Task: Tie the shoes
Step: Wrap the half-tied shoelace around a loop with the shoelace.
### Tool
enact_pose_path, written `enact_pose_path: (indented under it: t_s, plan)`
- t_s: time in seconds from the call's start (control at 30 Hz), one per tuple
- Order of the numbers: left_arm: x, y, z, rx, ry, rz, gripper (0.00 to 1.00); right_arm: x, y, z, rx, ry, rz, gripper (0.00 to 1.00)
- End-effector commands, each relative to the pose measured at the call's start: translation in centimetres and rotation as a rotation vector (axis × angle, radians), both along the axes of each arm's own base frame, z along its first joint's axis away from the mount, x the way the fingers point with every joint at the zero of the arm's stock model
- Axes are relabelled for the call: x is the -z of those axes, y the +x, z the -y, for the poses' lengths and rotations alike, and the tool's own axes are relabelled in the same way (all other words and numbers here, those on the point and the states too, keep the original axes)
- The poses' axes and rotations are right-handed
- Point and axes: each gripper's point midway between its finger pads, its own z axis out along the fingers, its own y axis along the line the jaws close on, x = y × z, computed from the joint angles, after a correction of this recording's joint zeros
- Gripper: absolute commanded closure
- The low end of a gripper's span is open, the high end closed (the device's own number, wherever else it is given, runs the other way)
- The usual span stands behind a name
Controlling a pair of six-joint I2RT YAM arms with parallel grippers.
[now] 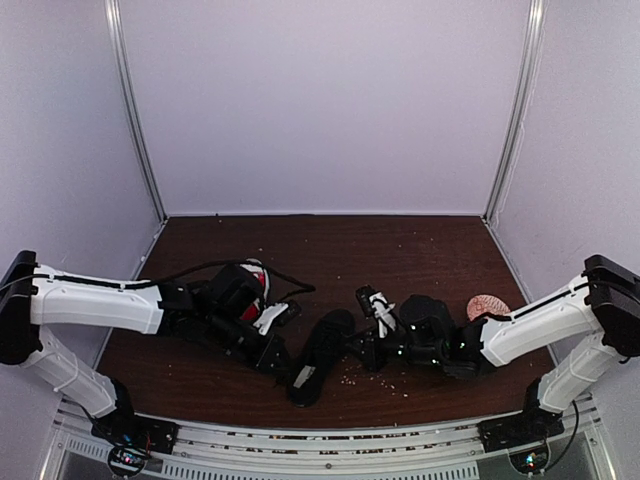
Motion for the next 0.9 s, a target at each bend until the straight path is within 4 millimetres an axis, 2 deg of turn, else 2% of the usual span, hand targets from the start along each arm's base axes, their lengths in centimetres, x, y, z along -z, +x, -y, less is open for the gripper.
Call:
enact_pose_path:
  t_s: [0.0,0.07,0.17,0.23,0.3,0.43,0.5,0.63,0.7,0.8,0.87]
  plan:
    - [-7.4,-2.2,5.7,0.049,-0.289,-0.167,1.00,-0.6,0.7,-0.7,0.012,0.001,0.018,1.00]
    - [-8.4,-2.9,7.4,0.066,-0.336,-0.199,0.98,-0.6,0.7,-0.8,0.011,0.001,0.018,1.00]
    - [-9.7,-3.7,9.7,0.082,-0.418,-0.248,0.87,-0.7,0.8,-0.9,0.011,0.002,0.019,1.00]
    - [-9.7,-4.2,10.6,0.101,-0.435,-0.255,0.76,-0.8,0.8,-0.9,0.011,0.005,0.019,1.00]
    - [-8.6,-4.2,10.7,0.101,-0.407,-0.248,0.70,-0.8,0.7,-0.9,0.008,0.008,0.017,1.00]
    - [-5.8,-3.0,9.0,0.075,-0.264,-0.138,0.57,-0.9,0.6,-1.0,0.004,0.016,0.012,1.00]
    - [-5.5,-1.9,7.7,0.066,-0.214,-0.029,0.52,-0.9,0.6,-1.0,0.004,0.020,0.010,1.00]
    - [-5.2,1.2,4.5,0.013,-0.125,0.213,0.52,-0.8,0.5,-1.2,-0.002,0.029,0.003,1.00]
    - [-4.3,2.5,2.9,-0.008,-0.092,0.317,0.53,-0.7,0.4,-1.4,-0.009,0.033,-0.002,1.00]
    - [-2.0,4.1,1.3,-0.028,-0.051,0.388,0.56,-0.7,0.4,-1.6,-0.016,0.036,-0.008,1.00]
    - [-0.6,4.4,1.0,-0.014,-0.041,0.418,0.56,-0.6,0.3,-1.6,-0.018,0.033,-0.012,1.00]
